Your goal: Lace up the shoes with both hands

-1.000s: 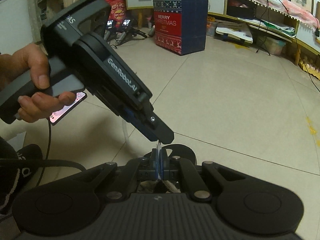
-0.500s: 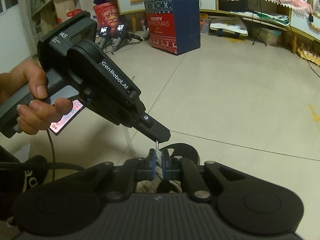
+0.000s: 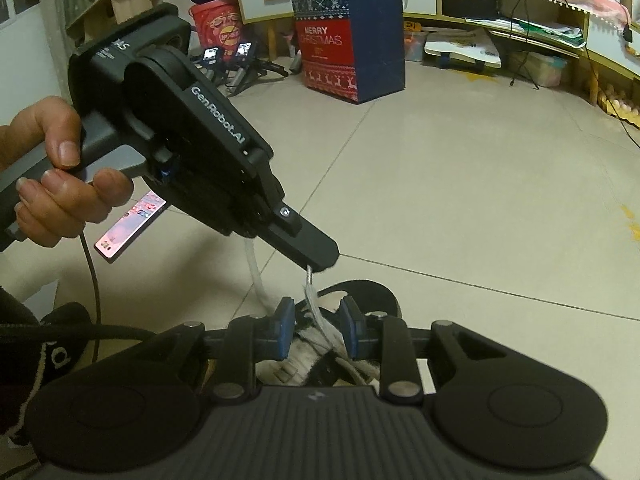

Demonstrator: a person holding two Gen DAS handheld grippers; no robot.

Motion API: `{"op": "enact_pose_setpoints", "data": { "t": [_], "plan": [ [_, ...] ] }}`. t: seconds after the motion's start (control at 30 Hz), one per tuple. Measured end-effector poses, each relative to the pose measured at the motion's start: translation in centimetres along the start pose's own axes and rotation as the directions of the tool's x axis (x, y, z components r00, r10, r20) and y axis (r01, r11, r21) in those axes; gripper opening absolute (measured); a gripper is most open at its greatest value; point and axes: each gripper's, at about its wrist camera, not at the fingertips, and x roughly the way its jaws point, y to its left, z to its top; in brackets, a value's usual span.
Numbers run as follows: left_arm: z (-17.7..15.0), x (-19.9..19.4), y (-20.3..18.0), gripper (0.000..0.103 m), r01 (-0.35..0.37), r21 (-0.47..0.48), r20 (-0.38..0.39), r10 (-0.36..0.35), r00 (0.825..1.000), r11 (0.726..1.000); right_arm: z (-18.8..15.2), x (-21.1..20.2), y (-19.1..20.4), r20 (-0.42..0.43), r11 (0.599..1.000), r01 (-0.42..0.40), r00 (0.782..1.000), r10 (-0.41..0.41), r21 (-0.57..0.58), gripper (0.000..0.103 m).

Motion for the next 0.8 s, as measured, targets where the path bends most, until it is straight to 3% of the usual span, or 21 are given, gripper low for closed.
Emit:
{"op": "enact_pose_setpoints", "data": {
  "t": [0.2,0.3,0.37,0.43,0.47,0.53,0.6,0.8],
  "plan": [
    [0.0,0.2,0.4,0.002,0.006,-0.016,-0.016,-0.006,1.000,1.000,0.3,-0.7,-0.4,-0.034,1.000,0.003,0.999,-0.004,-0.028,0.003],
    [-0.2,0.3,0.4,0.004,0.002,0.004,-0.026,-0.002,1.000,1.000,0.5,-1.0,-0.6,-0.052,0.999,0.004,0.999,-0.006,-0.041,0.003],
    [-0.6,0.3,0.4,0.013,-0.017,0.017,-0.037,0.018,0.999,1.000,0.6,-1.2,-0.7,-0.063,0.999,0.005,0.998,-0.008,-0.051,0.003],
    [-1.0,0.3,0.3,0.040,-0.059,0.050,-0.052,0.062,0.997,0.997,0.7,-1.4,-0.8,-0.074,0.998,0.005,0.997,-0.010,-0.060,0.003],
    [-1.1,0.2,0.1,0.048,-0.089,0.077,-0.055,0.094,0.994,0.993,0.8,-1.5,-0.9,-0.080,0.998,0.005,0.997,-0.010,-0.064,0.003],
    [-1.4,-0.3,-0.5,0.070,-0.161,0.144,-0.049,0.170,0.984,0.976,1.1,-2.1,-1.1,-0.096,0.996,0.012,0.995,-0.020,-0.084,0.003],
    [-1.8,-0.9,-1.3,0.082,-0.244,0.223,-0.028,0.256,0.966,0.944,1.5,-3.6,-1.5,-0.122,0.991,0.034,0.991,-0.050,-0.129,0.003],
    [-3.4,-2.1,-3.4,0.092,-0.386,0.367,-0.055,0.434,0.899,0.846,2.6,-8.8,-1.5,-0.191,0.952,0.088,0.970,-0.149,-0.294,0.003]
  ]
}}
